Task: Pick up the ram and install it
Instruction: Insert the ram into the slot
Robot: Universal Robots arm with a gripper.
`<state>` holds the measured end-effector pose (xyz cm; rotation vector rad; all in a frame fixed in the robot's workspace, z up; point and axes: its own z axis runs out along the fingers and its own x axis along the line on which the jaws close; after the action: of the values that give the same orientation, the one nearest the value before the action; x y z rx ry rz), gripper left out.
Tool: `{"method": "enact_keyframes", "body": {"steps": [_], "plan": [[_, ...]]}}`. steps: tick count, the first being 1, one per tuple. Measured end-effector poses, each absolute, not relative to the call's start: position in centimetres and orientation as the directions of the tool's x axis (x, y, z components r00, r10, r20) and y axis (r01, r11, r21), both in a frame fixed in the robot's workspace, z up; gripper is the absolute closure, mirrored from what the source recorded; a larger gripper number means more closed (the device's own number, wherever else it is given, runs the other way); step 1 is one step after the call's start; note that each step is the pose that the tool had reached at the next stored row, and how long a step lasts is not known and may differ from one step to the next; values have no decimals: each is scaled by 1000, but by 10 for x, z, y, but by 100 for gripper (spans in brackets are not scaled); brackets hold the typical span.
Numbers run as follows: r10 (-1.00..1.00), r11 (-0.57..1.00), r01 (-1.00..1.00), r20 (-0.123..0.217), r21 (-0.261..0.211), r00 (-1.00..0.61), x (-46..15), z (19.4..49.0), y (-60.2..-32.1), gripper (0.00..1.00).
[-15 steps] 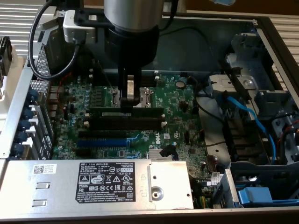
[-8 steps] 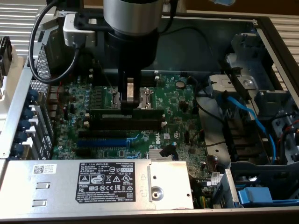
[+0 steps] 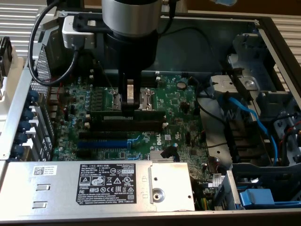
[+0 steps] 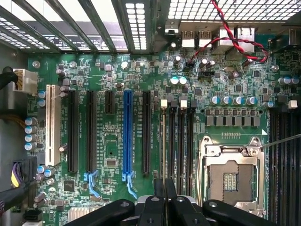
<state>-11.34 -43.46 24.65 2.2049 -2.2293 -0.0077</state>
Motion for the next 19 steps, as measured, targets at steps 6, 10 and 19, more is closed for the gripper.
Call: {"method": "enact_keyframes", "body": {"steps": [6,10,19], "plan": [[-1000,25,-1000,0,7,-25,-115,245,-434,88],[-1000,29,-1000,-1,7,-29,-116,245,-435,88],[-1000,29,-1000,-1,3,-29,-116,243,-435,88]]}}
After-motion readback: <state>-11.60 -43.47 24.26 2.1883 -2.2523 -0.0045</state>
